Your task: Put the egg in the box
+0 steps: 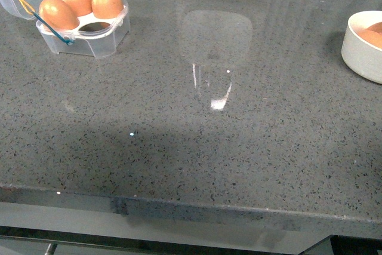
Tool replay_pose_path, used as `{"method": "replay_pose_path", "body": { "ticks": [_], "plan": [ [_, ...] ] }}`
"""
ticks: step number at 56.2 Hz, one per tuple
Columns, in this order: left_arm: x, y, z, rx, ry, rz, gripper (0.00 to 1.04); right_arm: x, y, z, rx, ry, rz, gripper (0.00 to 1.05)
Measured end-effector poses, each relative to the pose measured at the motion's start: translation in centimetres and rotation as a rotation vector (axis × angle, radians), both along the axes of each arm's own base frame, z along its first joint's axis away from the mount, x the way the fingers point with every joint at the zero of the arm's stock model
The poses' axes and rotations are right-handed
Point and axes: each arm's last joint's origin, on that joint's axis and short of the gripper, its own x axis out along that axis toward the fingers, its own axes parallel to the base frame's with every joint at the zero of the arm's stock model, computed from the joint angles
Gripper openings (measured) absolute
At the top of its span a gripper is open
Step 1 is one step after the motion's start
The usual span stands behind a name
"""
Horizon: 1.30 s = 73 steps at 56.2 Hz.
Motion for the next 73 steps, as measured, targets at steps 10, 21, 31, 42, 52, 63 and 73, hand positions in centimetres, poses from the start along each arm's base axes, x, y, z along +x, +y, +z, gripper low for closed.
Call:
{"method": "replay_pose_path", "body": {
  "ticks": [10, 21, 31, 42, 52, 63, 73],
  "plan": [
    [0.0, 0.0, 0.0, 0.0, 0.0, 0.0, 0.98, 0.0, 0.0, 0.0, 0.0, 0.0, 0.0, 0.97],
    [0.0, 0.0, 0.0, 0.0, 0.0, 0.0, 0.98, 0.0, 0.0, 0.0, 0.0, 0.0, 0.0, 0.97],
    [0.0, 0.0, 0.0, 0.0, 0.0, 0.0, 0.98, 0.0, 0.0, 0.0, 0.0, 0.0, 0.0, 0.97],
    [0.0, 0.0, 0.0, 0.0, 0.0, 0.0, 0.98, 0.0, 0.0, 0.01, 0.0, 0.0, 0.0, 0.97],
    [0.0, 0.0, 0.0, 0.0, 0.0, 0.0, 0.98, 0.0, 0.0, 0.0, 0.0, 0.0, 0.0, 0.97],
    [0.0, 0.0, 0.0, 0.0, 0.0, 0.0, 0.98, 0.0, 0.0, 0.0, 0.0, 0.0, 0.0, 0.97],
    [0.0, 0.0, 0.0, 0.0, 0.0, 0.0, 0.98, 0.01, -0.01, -0.02, 0.003, 0.004, -0.011, 0.97]
  ]
}}
